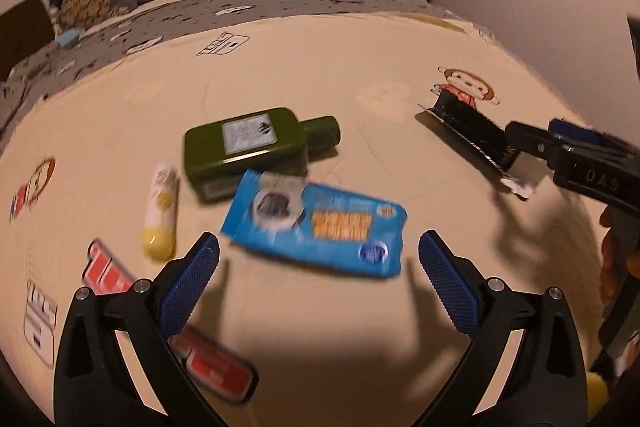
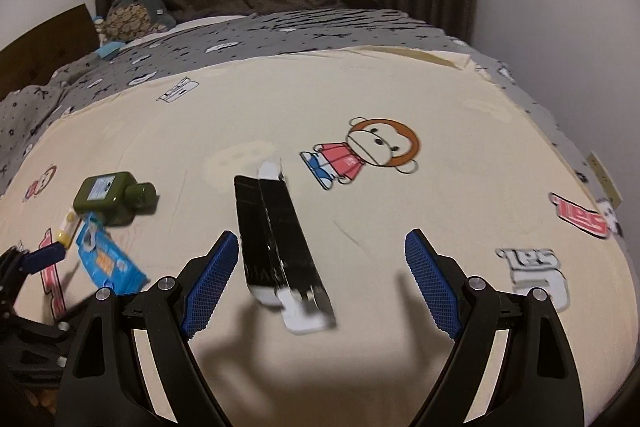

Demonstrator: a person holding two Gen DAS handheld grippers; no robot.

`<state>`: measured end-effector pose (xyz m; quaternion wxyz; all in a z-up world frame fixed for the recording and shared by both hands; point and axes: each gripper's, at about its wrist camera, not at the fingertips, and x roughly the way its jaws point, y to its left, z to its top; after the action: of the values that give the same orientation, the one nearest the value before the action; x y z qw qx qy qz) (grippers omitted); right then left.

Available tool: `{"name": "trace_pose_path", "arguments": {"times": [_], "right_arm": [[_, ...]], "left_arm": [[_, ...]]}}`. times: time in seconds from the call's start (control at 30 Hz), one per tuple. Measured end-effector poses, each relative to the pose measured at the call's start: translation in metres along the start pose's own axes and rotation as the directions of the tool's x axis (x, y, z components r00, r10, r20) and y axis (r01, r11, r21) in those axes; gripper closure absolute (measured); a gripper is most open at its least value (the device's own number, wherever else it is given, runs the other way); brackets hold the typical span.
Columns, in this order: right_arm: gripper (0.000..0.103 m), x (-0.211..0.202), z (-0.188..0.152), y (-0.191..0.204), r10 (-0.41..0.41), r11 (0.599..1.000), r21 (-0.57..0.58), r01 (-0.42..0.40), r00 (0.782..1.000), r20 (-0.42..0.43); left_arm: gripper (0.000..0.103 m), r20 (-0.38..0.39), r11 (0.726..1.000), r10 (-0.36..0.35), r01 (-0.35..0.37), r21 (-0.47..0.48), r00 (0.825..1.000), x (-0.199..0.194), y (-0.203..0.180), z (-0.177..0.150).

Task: Collect trash
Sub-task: 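Grasp the blue wipes packet with left tool while right tool grasps the black comb case, then carry the wipes packet and comb case down over the bin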

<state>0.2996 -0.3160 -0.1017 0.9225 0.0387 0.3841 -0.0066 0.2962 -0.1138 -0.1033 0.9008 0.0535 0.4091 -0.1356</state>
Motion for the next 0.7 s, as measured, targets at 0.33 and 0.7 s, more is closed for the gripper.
{"name": "trace_pose_path", "arguments": {"times": [0.33, 0.7], "right_arm": [[0.066, 0.04, 0.002, 0.004, 0.066, 0.998, -0.002, -0.066, 0.992, -0.104], [0.093, 0.018, -0.009, 0.014, 0.059, 0.995, -0.076, -0.066, 0.995, -0.082]], "left_arm": [[0.036, -0.06, 1.0, -0.01, 0.01, 0.002, 0.998, 0.028, -0.001, 0.011], [0.064, -0.054, 0.999, -0.05, 0.051, 0.014, 0.997, 0.011, 0.003, -0.008]]}}
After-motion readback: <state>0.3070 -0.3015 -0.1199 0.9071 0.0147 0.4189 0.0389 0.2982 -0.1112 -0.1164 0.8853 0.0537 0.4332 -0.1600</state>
